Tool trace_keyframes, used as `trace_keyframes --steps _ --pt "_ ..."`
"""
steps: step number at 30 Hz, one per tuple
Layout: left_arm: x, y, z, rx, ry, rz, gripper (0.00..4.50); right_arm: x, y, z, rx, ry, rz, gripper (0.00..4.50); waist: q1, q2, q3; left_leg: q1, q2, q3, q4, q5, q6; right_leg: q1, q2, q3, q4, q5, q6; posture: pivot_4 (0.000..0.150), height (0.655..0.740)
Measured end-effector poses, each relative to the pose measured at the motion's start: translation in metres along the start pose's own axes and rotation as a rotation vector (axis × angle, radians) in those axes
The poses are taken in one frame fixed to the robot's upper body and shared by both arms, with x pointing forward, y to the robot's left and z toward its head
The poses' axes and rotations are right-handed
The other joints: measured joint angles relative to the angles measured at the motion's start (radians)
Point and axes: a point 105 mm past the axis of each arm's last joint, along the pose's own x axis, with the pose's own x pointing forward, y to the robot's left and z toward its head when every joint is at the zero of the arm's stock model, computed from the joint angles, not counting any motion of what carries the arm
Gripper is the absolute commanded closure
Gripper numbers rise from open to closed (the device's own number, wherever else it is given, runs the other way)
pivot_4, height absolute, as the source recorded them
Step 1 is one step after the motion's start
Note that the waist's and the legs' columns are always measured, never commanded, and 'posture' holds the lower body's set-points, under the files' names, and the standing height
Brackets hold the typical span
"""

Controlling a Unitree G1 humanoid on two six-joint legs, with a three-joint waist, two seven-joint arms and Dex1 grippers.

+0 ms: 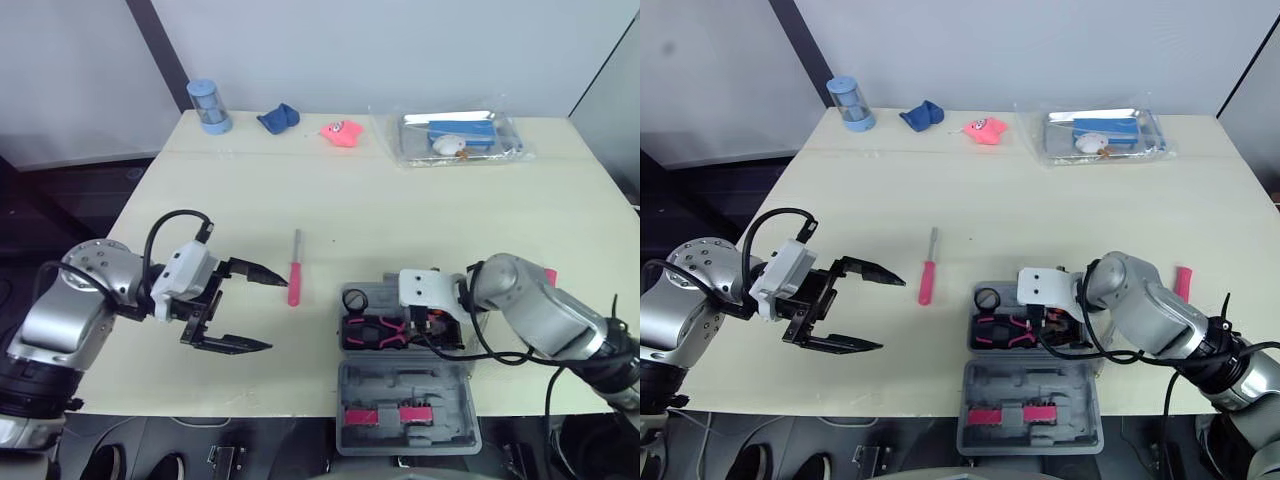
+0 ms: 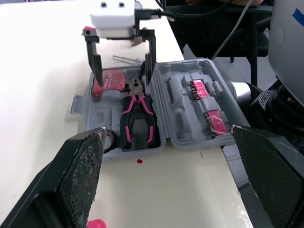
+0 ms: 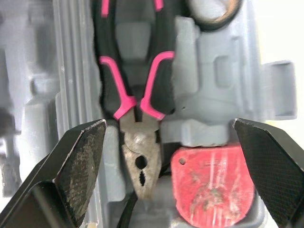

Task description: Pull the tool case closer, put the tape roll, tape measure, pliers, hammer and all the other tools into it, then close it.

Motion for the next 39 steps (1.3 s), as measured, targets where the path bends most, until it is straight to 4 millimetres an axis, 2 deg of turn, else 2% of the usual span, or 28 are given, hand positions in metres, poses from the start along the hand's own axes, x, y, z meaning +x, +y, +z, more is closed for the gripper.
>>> trace_keyframes --steps 1,2,3,5,6,7,9,12,14,17,35,39 --pt "0.0 0.0 0.0 0.002 0.002 0.0 0.0 0.0 -0.001 0.004 0.011 -0.053 -0.015 0.02 0.0 0.0 0.0 0.0 0.0 0.0 0.0 0.0 0.0 0.0 0.0 0.0 0.0 0.0 0.0 0.15 0.74" --pt "0.0 0.0 -0.001 0.002 0.002 0.0 0.0 0.0 -0.001 0.009 0.018 -0.109 -0.027 0.26 0.0 0.0 0.0 0.0 0.0 0.0 0.0 0.0 0.0 0.0 0.0 0.0 0.0 0.0 0.0 0.15 0.74" --pt "0.0 0.0 -0.001 0.001 0.002 0.0 0.0 -0.001 -0.002 0.013 0.028 -0.157 -0.038 0.54 0.0 0.0 0.0 0.0 0.0 0.0 0.0 0.0 0.0 0.0 0.0 0.0 0.0 0.0 0.0 0.15 0.74" --pt "0.001 -0.001 -0.002 -0.002 -0.002 0.0 0.0 -0.001 -0.002 0.024 0.072 -0.31 -0.077 1.44 0.0 0.0 0.0 0.0 0.0 0.0 0.0 0.0 0.0 0.0 0.0 0.0 0.0 0.0 0.0 0.15 0.74" --pt "0.001 -0.001 -0.002 -0.005 -0.006 -0.001 0.0 -0.003 -0.003 0.023 0.075 -0.353 -0.101 1.65 0.0 0.0 0.0 0.0 0.0 0.001 0.0 0.0 0.0 0.0 0.0 0.0 0.0 0.0 0.0 0.15 0.74" --pt "0.002 -0.002 -0.003 -0.01 -0.009 -0.001 0.0 -0.003 -0.004 0.017 0.084 -0.388 -0.125 2.19 0.002 0.0 0.0 0.0 0.0 0.001 0.0 0.0 0.0 0.0 0.0 0.0 0.0 0.0 0.0 0.15 0.74" --pt "0.002 -0.002 -0.003 -0.012 -0.011 -0.001 0.0 -0.001 -0.002 0.014 0.088 -0.418 -0.13 2.94 0.001 0.0 0.0 0.0 0.0 0.001 0.0 0.0 0.0 0.0 0.0 0.0 0.0 0.0 0.0 0.15 0.74" --pt "0.002 -0.002 -0.002 -0.01 -0.018 0.0 0.0 0.009 0.008 0.001 0.111 -0.471 -0.101 4.46 0.0 0.0 0.0 0.001 0.0 0.001 0.0 0.0 0.0 0.0 0.0 0.001 0.0 0.0 0.0 0.15 0.74" --pt "0.001 -0.001 -0.003 -0.014 -0.019 0.003 0.0 0.017 0.015 -0.012 0.135 -0.485 -0.069 4.46 -0.001 0.0 0.0 0.001 0.0 0.002 0.0 0.0 0.0 0.0 0.0 0.001 0.001 0.0 0.0 0.15 0.74" --pt "0.002 -0.001 -0.003 -0.011 -0.025 0.004 0.0 0.021 0.016 -0.018 0.122 -0.499 -0.063 4.46 -0.002 0.0 0.0 0.002 0.0 0.002 0.0 0.0 0.0 0.0 0.001 0.001 0.001 0.0 0.0 0.15 0.74" --pt "0.003 0.001 -0.001 0.0 -0.033 0.005 0.0 0.043 0.015 -0.037 0.099 -0.498 -0.047 4.46 0.0 0.0 0.0 0.005 0.0 0.002 0.0 0.0 0.0 0.003 0.001 0.002 0.001 0.0 0.0 0.15 0.74" --pt "0.004 0.001 -0.001 0.0 -0.042 0.005 0.0 0.049 0.016 -0.04 0.078 -0.465 -0.029 4.46 0.0 0.0 -0.001 0.015 0.0 0.003 -0.002 0.0 0.0 0.012 0.001 0.003 0.0 0.0 0.0 0.15 0.74"
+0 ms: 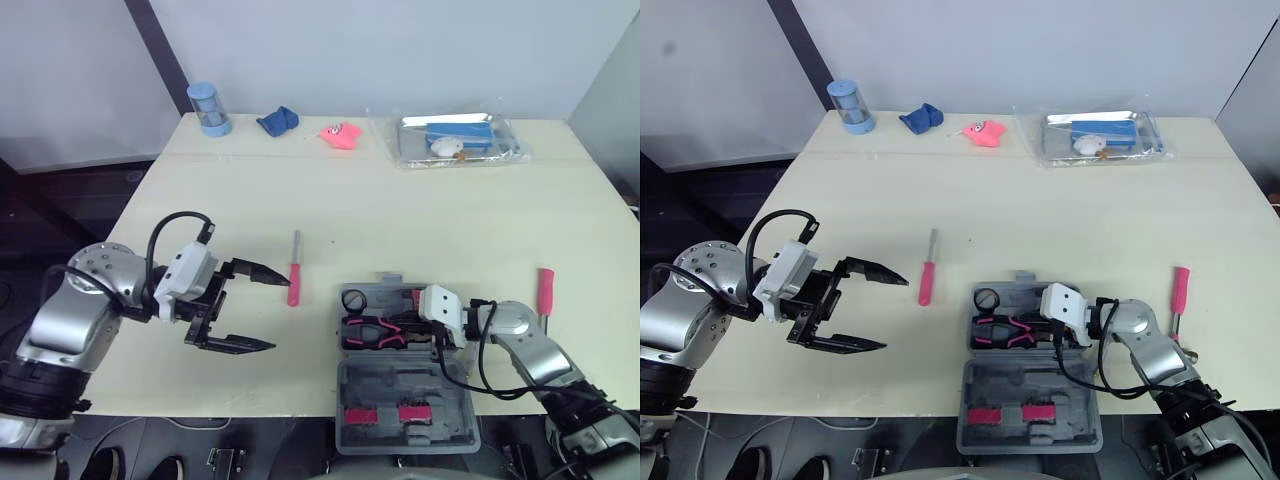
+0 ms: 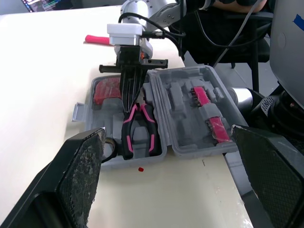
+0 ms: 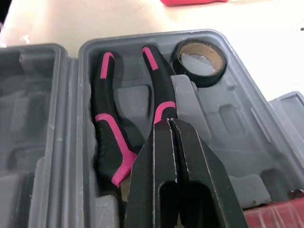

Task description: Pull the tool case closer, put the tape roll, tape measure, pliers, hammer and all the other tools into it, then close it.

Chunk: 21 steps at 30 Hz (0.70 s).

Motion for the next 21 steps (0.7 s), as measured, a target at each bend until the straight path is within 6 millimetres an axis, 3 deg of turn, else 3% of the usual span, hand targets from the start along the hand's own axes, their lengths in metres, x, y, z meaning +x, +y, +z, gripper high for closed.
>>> trace_keyframes --steps 7,21 --pt "0.003 0.0 -0.002 -0.003 -0.014 0.0 0.0 0.006 0.001 -0.013 -0.031 0.07 0.025 4.46 0.003 -0.003 -0.012 0.027 0.001 -0.001 -0.004 -0.003 0.005 0.025 0.0 0.0 -0.002 -0.001 -0.001 0.15 0.74" --pt "0.005 -0.002 -0.006 -0.024 -0.016 0.0 0.0 0.013 0.0 -0.021 -0.041 0.088 0.024 4.46 0.006 -0.009 -0.036 0.046 0.001 0.0 -0.015 -0.004 0.006 0.04 -0.001 0.003 -0.006 -0.004 -0.006 0.15 0.74"
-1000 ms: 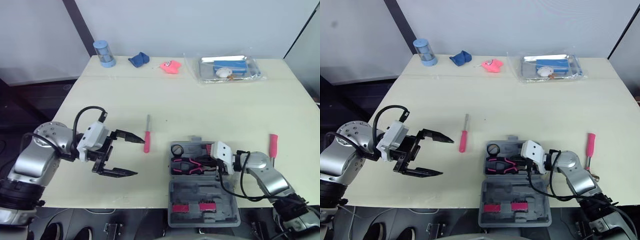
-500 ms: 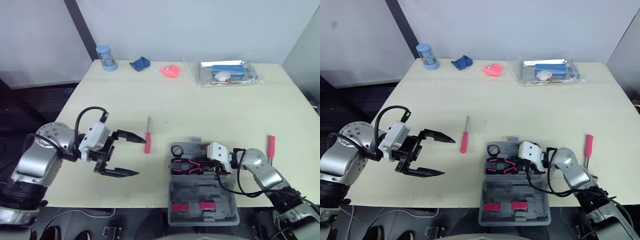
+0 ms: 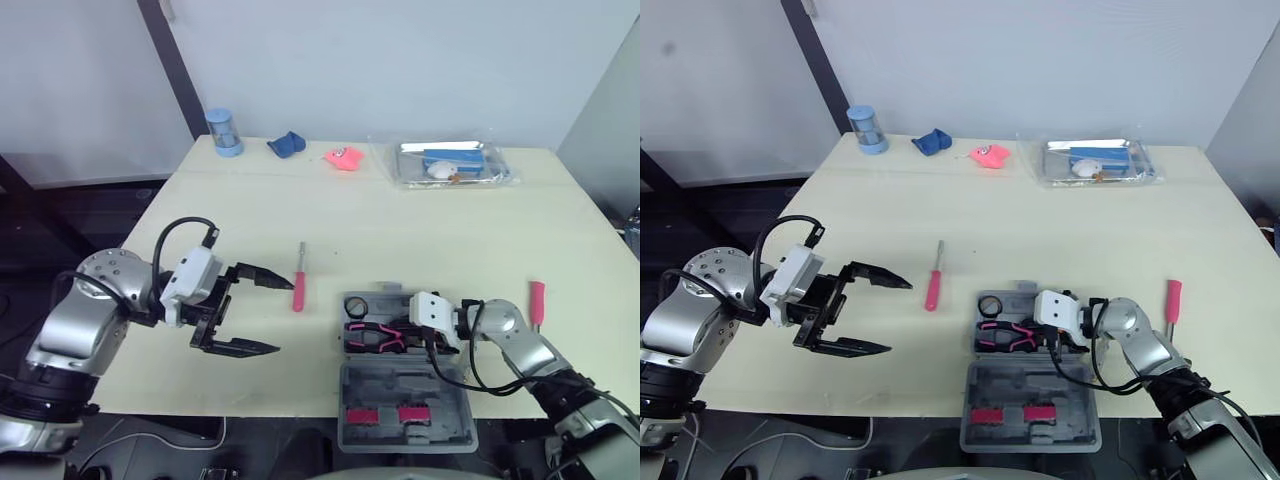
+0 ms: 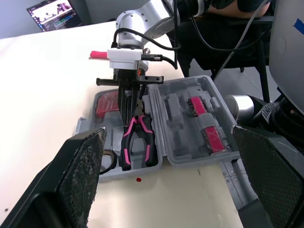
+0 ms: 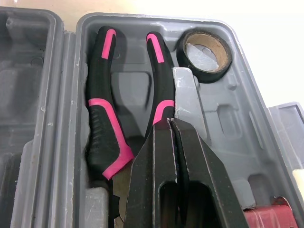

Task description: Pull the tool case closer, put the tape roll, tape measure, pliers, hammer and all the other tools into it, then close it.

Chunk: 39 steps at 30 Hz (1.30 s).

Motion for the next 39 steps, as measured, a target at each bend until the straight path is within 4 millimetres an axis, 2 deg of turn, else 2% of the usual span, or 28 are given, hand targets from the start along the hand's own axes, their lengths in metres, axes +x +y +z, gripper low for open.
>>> trace_keyframes --steps 4,9,10,12,14,16,20,22,24,26,27,28,30,31,32,33,34,36,38,39 --pt "0.004 0.0 -0.003 -0.003 -0.009 0.004 0.0 0.001 0.001 0.001 0.019 -0.025 -0.021 4.46 -0.005 0.002 0.001 0.002 0.0 0.001 -0.003 0.0 0.0 0.0 0.0 0.001 0.0 -0.001 -0.001 0.15 0.74" --pt "0.008 0.0 -0.009 -0.025 -0.014 0.026 0.0 -0.009 -0.002 0.005 0.049 -0.076 -0.1 4.46 -0.001 0.007 0.009 -0.002 0.0 0.0 -0.003 0.0 0.0 -0.003 -0.002 0.002 -0.001 -0.001 -0.002 0.15 0.74" --pt "0.008 0.0 -0.01 -0.031 -0.019 0.037 0.0 -0.011 -0.002 0.007 0.057 -0.091 -0.111 4.46 -0.002 0.012 0.013 -0.01 -0.001 0.001 -0.002 0.0 0.0 -0.012 -0.003 0.002 0.001 0.0 0.0 0.15 0.74" --pt "0.008 0.001 -0.01 -0.035 -0.025 0.047 0.0 -0.013 -0.002 0.01 0.06 -0.106 -0.118 4.46 -0.002 0.013 0.014 -0.015 -0.001 0.001 -0.002 0.0 0.0 -0.016 -0.003 0.001 0.002 0.001 0.002 0.15 0.74" --pt "0.008 0.002 -0.012 -0.066 -0.04 0.078 0.0 -0.023 -0.004 0.008 0.109 -0.121 -0.164 4.46 -0.002 0.016 0.018 -0.021 -0.001 -0.001 -0.002 0.0 0.0 -0.021 -0.003 0.001 0.0 0.001 0.002 0.15 0.74" --pt "0.006 0.002 -0.015 -0.099 -0.042 0.108 0.0 -0.033 -0.005 0.006 0.147 -0.132 -0.195 4.46 -0.004 0.017 0.02 -0.032 -0.001 0.0 -0.002 0.001 -0.001 -0.032 -0.002 0.0 0.002 0.001 0.002 0.15 0.74" --pt "0.01 0.004 -0.018 -0.137 -0.087 0.168 0.0 -0.053 -0.01 0.031 0.136 -0.26 -0.267 4.46 -0.008 0.019 0.022 -0.046 -0.001 0.0 -0.001 0.004 -0.007 -0.047 -0.001 0.0 0.003 0.002 0.002 0.15 0.74" --pt "0.008 0.005 -0.016 -0.137 -0.101 0.193 0.0 -0.062 -0.014 0.035 0.132 -0.278 -0.315 4.46 -0.007 0.018 0.023 -0.046 -0.001 0.0 -0.001 0.004 -0.007 -0.047 -0.001 0.0 0.003 0.001 0.002 0.15 0.74" --pt "0.004 0.009 -0.015 -0.14 -0.119 0.243 0.0 -0.076 -0.016 0.033 0.155 -0.296 -0.381 4.46 -0.002 0.018 0.024 -0.047 -0.001 0.0 -0.001 0.002 -0.003 -0.047 -0.002 0.0 0.003 0.001 0.002 0.15 0.74" --pt "-0.011 0.015 -0.019 -0.173 -0.138 0.358 0.0 -0.108 -0.019 0.023 0.223 -0.316 -0.5 4.46 0.003 0.018 0.024 -0.047 -0.001 0.0 -0.001 0.002 -0.003 -0.047 -0.002 0.0 0.003 0.002 0.003 0.15 0.74" --pt "-0.013 0.015 -0.02 -0.181 -0.137 0.373 0.0 -0.113 -0.02 0.02 0.233 -0.311 -0.518 4.46 0.002 0.018 0.024 -0.047 -0.001 0.0 -0.001 0.002 -0.003 -0.047 -0.002 0.0 0.003 0.002 0.003 0.15 0.74" --pt "-0.018 0.016 -0.023 -0.201 -0.144 0.421 0.0 -0.129 -0.022 0.013 0.272 -0.307 -0.58 4.46 0.001 0.016 0.025 -0.046 -0.001 0.0 -0.001 0.002 -0.003 -0.047 -0.002 0.0 0.003 0.002 0.003 0.15 0.74" --pt "-0.023 0.017 -0.027 -0.219 -0.163 0.481 0.0 -0.146 -0.023 0.007 0.328 -0.321 -0.645 4.46 0.001 0.016 0.025 -0.046 -0.001 0.0 -0.001 0.002 -0.003 -0.046 -0.002 0.001 0.003 0.002 0.003 0.15 0.74" --pt "-0.026 0.018 -0.031 -0.237 -0.173 0.531 0.0 -0.161 -0.021 0.0 0.372 -0.338 -0.701 4.46 0.001 0.017 0.025 -0.046 -0.001 0.0 -0.001 0.002 -0.003 -0.046 -0.002 0.0 0.003 0.002 0.003 0.15 0.74" --pt "-0.036 0.015 -0.042 -0.287 -0.175 0.611 0.0 -0.189 -0.018 -0.013 0.427 -0.335 -0.807 4.46 0.002 0.017 0.026 -0.046 -0.001 0.0 -0.001 0.002 -0.003 -0.046 -0.002 0.0 0.003 0.001 0.003 0.15 0.74" --pt "-0.039 0.014 -0.045 -0.304 -0.174 0.634 0.0 -0.197 -0.017 -0.018 0.44 -0.326 -0.838 4.46 0.002 0.017 0.026 -0.046 -0.001 0.0 -0.002 0.002 -0.003 -0.046 -0.002 0.0 0.002 0.001 0.003 0.15 0.74" --pt "-0.048 0.012 -0.055 -0.344 -0.179 0.708 0.0 -0.221 -0.011 -0.03 0.472 -0.309 -0.919 4.23 0.002 0.017 0.026 -0.046 -0.001 0.0 -0.002 0.002 -0.003 -0.046 -0.002 0.0 0.002 0.002 0.003 0.15 0.74" --pt "-0.06 0.008 -0.065 -0.383 -0.184 0.779 0.0 -0.243 -0.001 -0.044 0.51 -0.279 -0.996 3.71 0.001 0.016 0.026 -0.045 -0.001 0.0 -0.002 0.002 -0.003 -0.046 -0.002 0.0 0.003 0.002 0.003 0.15 0.74" --pt "-0.067 0.004 -0.07 -0.4 -0.19 0.821 0.0 -0.255 0.009 -0.055 0.543 -0.247 -1.04 2.77 -0.001 0.016 0.026 -0.044 -0.001 0.0 -0.002 0.002 -0.003 -0.044 -0.002 0.001 0.003 0.002 0.002 0.15 0.74" --pt "-0.074 -0.005 -0.082 -0.427 -0.158 0.856 0.0 -0.267 0.023 -0.069 0.586 -0.209 -1.08 1.93 -0.004 0.017 0.026 -0.042 -0.001 0.0 -0.002 0.002 -0.003 -0.043 -0.002 0.001 0.003 0.001 0.002 0.15 0.74"
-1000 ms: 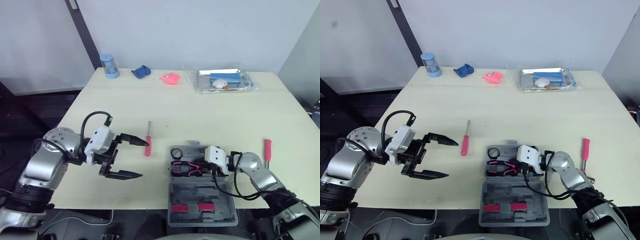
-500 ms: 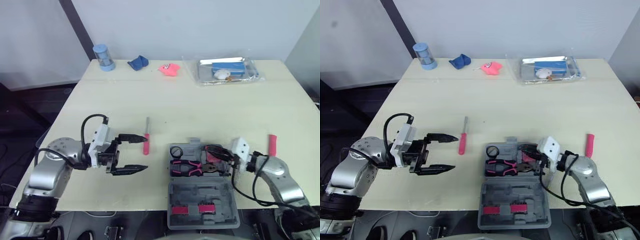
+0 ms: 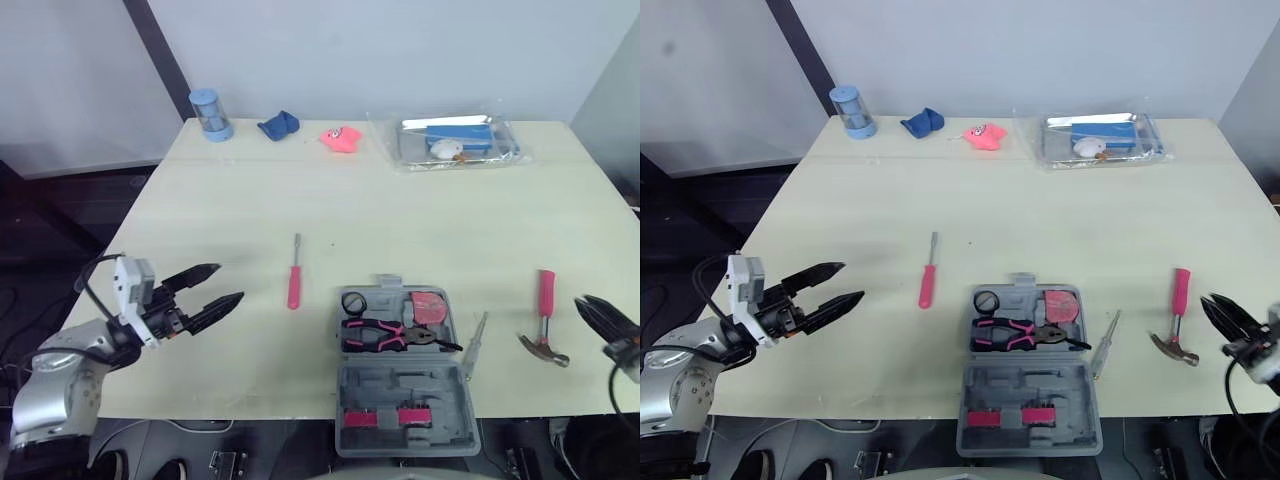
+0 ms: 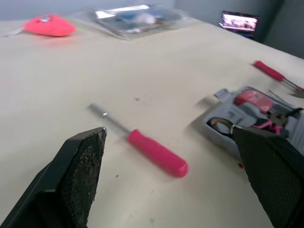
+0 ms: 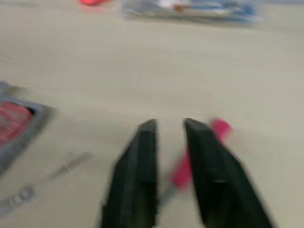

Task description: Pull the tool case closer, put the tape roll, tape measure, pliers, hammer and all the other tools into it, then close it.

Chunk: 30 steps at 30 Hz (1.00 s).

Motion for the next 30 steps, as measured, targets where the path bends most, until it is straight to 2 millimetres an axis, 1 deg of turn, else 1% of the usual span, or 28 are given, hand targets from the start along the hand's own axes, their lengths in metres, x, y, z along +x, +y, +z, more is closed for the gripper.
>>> trace_keyframes --steps 1,2,4,5,7,9,11,20,22,24,26,27,30 --pt "-0.001 0.0 -0.001 -0.003 0.004 0.004 0.0 -0.001 -0.001 -0.001 0.002 0.004 -0.006 1.74 0.0 0.0 0.0 0.0 0.0 0.0 0.0 0.0 0.0 0.0 0.0 0.0 0.0 0.0 0.0 0.15 0.74" --pt "-0.006 0.002 -0.008 -0.013 0.021 0.022 0.0 -0.008 -0.006 -0.006 0.011 0.021 -0.027 1.37 -0.001 0.0 0.0 0.0 0.0 0.0 0.0 0.0 0.0 0.0 0.0 0.0 0.0 0.0 0.0 0.15 0.74" --pt "-0.019 0.003 -0.026 -0.031 0.077 0.058 0.0 -0.025 -0.018 -0.016 0.026 0.05 -0.087 0.38 -0.001 0.0 0.0 0.0 0.0 0.0 0.0 0.0 0.0 0.0 0.0 0.0 0.0 0.0 0.0 0.15 0.74" --pt "-0.023 0.004 -0.031 -0.039 0.089 0.067 0.0 -0.029 -0.021 -0.019 0.032 0.056 -0.1 0.01 0.0 0.0 0.0 0.0 0.0 0.0 0.0 0.0 0.0 0.0 0.0 0.0 0.0 0.0 0.0 0.15 0.74" --pt "-0.028 0.005 -0.037 -0.045 0.107 0.078 0.0 -0.036 -0.023 -0.026 0.051 0.08 -0.11 0.01 0.001 0.0 0.0 0.0 0.0 0.0 0.0 0.0 0.0 0.001 -0.001 0.001 0.0 0.0 0.0 0.15 0.74" --pt "-0.032 0.005 -0.041 -0.045 0.112 0.081 0.0 -0.039 -0.025 -0.029 0.058 0.087 -0.115 0.01 0.001 0.0 0.0 0.001 0.0 0.0 0.0 0.0 0.0 0.001 -0.005 0.002 0.0 0.0 0.0 0.15 0.74" --pt "-0.034 0.004 -0.042 -0.045 0.114 0.083 0.0 -0.041 -0.026 -0.03 0.057 0.088 -0.118 0.01 0.001 0.0 0.0 0.001 0.0 0.0 0.0 0.0 0.0 0.001 -0.006 0.002 0.0 0.0 0.0 0.15 0.74" --pt "-0.032 0.001 -0.038 -0.025 0.109 0.056 0.0 -0.042 -0.028 -0.03 0.056 0.08 -0.122 0.01 0.001 0.0 0.0 0.001 0.0 0.0 0.0 0.0 0.0 0.001 -0.007 0.002 0.0 0.0 0.0 0.15 0.74" --pt "-0.03 -0.008 -0.038 -0.018 0.123 0.017 0.0 -0.042 -0.025 -0.027 0.047 0.08 -0.097 0.01 0.001 0.001 0.0 0.001 0.0 0.0 0.0 0.0 0.0 0.001 -0.007 0.002 -0.001 0.0 0.0 0.15 0.74" --pt "-0.027 -0.016 -0.037 -0.007 0.138 -0.028 0.0 -0.04 -0.019 -0.02 0.018 0.086 -0.046 0.01 0.001 0.001 0.0 0.001 0.0 0.0 0.0 0.0 0.0 0.001 -0.007 0.002 0.0 0.0 0.0 0.15 0.74" --pt "-0.025 -0.02 -0.038 0.0 0.149 -0.05 0.0 -0.038 -0.016 -0.014 0.0 0.086 -0.017 0.01 0.001 0.001 -0.001 0.001 0.0 0.0 0.0 0.0 0.0 0.001 -0.007 0.002 0.0 0.0 0.0 0.15 0.74" --pt "-0.023 -0.025 -0.039 0.01 0.166 -0.084 0.0 -0.031 -0.007 -0.004 -0.021 0.069 0.033 0.01 0.001 0.001 -0.001 0.001 0.001 0.0 0.0 0.0 0.0 0.001 -0.007 0.002 0.0 0.0 0.0 0.15 0.74" --pt "-0.015 -0.036 -0.039 0.04 0.189 -0.157 0.0 -0.017 0.016 0.005 -0.048 0.07 0.154 0.01 0.001 0.001 -0.001 0.001 0.001 -0.001 0.0 0.0 0.0 0.001 -0.007 0.002 0.0 0.0 0.0 0.15 0.74"
